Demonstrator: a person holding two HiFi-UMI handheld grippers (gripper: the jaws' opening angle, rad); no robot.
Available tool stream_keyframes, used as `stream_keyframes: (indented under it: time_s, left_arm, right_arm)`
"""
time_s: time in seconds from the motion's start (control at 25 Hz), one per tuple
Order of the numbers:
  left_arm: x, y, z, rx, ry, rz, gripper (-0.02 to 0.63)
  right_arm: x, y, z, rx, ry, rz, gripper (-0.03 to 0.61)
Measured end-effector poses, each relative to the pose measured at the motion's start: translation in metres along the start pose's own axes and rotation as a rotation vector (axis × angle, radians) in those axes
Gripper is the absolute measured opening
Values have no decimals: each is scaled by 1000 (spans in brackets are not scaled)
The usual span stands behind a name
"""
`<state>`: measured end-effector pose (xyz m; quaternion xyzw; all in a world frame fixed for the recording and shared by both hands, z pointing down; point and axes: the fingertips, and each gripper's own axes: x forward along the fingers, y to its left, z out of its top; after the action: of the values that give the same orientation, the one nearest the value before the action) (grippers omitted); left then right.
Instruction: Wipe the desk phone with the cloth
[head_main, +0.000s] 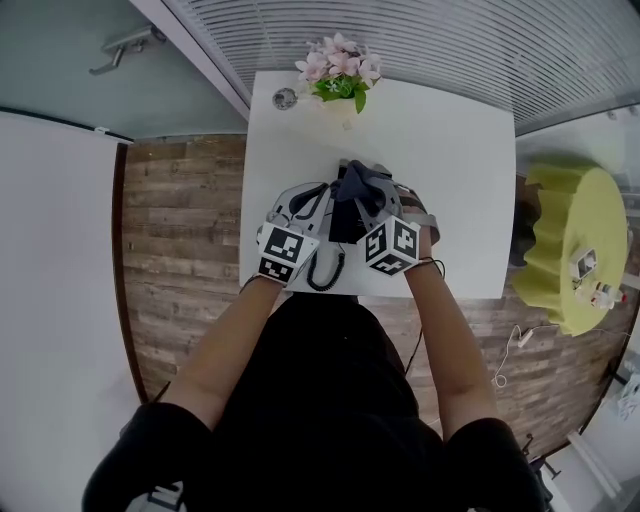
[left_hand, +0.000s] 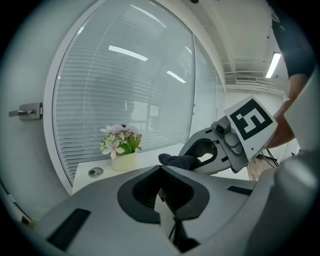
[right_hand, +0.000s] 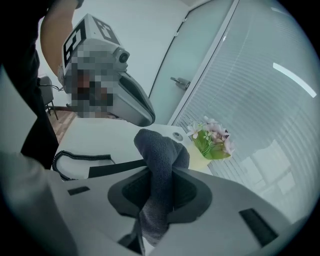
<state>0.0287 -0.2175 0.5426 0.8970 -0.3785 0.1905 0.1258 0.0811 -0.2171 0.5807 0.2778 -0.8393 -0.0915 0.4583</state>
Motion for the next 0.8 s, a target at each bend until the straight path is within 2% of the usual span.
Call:
stream_keyframes:
  time_s: [0.36,0.6,0.8]
  left_arm:
    - [10,16,-4,-17,17,-3,9]
    - [10,17,-12,-27,10,-6,9]
    - [6,13,-23,-36,36,-8,9]
  right_arm:
    - [34,-6,-6,23,35,12,95]
    - [36,-2,-7,26,58,8,94]
    - [34,7,-9,23,73,24,94]
